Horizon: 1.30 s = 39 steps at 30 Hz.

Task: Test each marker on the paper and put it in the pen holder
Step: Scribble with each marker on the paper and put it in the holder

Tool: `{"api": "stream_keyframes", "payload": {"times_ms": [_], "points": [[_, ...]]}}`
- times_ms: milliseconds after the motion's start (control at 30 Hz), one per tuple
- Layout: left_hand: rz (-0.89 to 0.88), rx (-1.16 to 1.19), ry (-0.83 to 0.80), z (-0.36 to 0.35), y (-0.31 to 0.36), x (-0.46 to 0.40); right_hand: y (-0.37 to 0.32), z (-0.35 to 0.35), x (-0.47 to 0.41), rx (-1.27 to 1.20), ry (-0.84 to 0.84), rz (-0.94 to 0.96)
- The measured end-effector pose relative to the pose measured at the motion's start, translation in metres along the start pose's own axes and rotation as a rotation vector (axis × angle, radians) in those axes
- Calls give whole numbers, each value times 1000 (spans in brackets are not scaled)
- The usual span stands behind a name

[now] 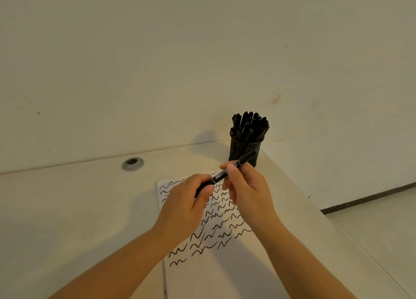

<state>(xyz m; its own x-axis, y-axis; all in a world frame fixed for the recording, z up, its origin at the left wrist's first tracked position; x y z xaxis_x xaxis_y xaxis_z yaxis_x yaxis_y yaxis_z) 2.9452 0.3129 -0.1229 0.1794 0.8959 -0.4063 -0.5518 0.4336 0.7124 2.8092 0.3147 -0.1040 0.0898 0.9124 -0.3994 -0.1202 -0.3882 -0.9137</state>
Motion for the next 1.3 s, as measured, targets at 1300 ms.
{"api": "stream_keyframes", "payload": {"times_ms": [1300], "points": [[606,535,-492,11,1,71,21,53,46,-76,328,-293]]}}
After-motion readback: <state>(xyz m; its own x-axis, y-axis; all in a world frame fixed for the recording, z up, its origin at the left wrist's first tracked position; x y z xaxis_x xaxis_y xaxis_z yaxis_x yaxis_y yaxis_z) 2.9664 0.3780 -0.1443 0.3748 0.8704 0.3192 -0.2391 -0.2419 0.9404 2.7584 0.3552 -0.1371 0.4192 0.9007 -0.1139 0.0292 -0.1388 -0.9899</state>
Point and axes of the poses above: each hand's wrist, its own x-axis away from the middle knuckle, its own z-axis out of the back of the hand, y = z × x, the point moved 3 cm from there along -x, towards the middle knuckle, and after that the axes turned 6 degrees about z, right-handed, at the moved point
